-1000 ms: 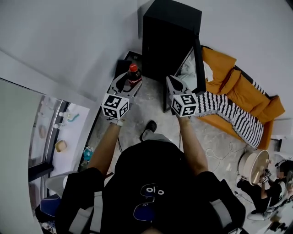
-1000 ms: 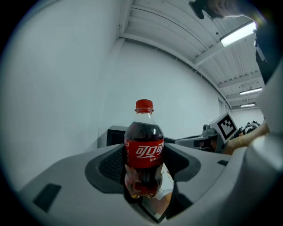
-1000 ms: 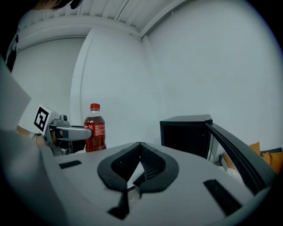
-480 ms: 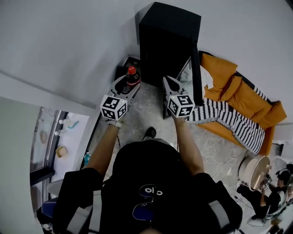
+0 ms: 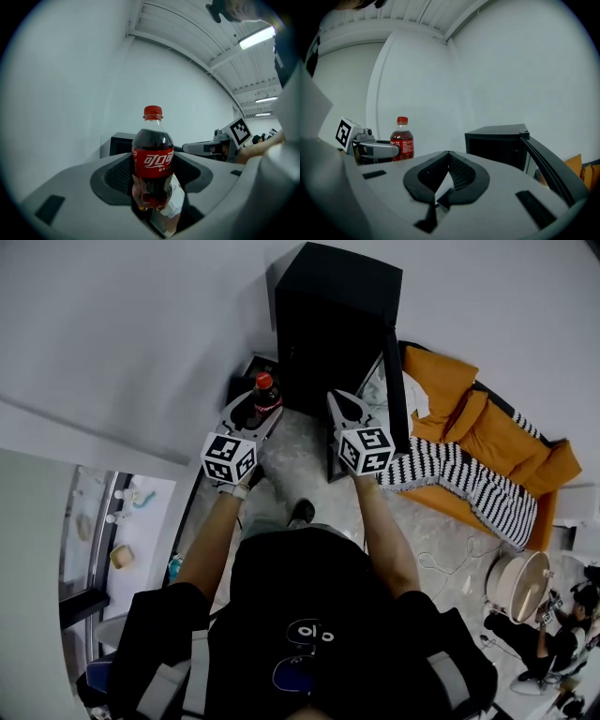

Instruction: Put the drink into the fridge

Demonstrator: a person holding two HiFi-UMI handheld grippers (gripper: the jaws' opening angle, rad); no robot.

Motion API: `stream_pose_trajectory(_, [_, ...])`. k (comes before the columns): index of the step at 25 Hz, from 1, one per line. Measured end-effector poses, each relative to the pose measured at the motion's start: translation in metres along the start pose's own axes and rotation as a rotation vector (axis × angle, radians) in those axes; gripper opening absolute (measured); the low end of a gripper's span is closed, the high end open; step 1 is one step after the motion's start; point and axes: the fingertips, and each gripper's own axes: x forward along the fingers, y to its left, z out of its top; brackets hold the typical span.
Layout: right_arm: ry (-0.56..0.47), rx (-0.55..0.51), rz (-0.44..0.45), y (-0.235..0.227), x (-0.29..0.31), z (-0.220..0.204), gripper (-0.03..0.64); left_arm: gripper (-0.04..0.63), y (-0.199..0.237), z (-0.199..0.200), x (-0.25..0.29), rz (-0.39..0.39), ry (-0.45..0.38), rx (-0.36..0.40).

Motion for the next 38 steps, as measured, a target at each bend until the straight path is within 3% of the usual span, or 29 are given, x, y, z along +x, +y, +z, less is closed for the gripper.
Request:
stream_pose_trajectory(16, [0.037,-0.008,-0.039,-0.006,0.033,-0.002,0.008,0.276,0.027,-0.002,0.020,-0.069,-0.012,-0.017])
stream_pose_trajectory(26, [0.040,0.018,-0.092,-0.037,0.077,-0.008,0.008,0.276,0.055,-0.013,0.068,-0.141,-0.006,-0.002])
stream_pose_trajectory(38, [0.062,0.034,-0.108,-0.072,0.134,-0.050,0.008,0.276,0.085,-0.058,0.111,-0.167,0.006,-0.031])
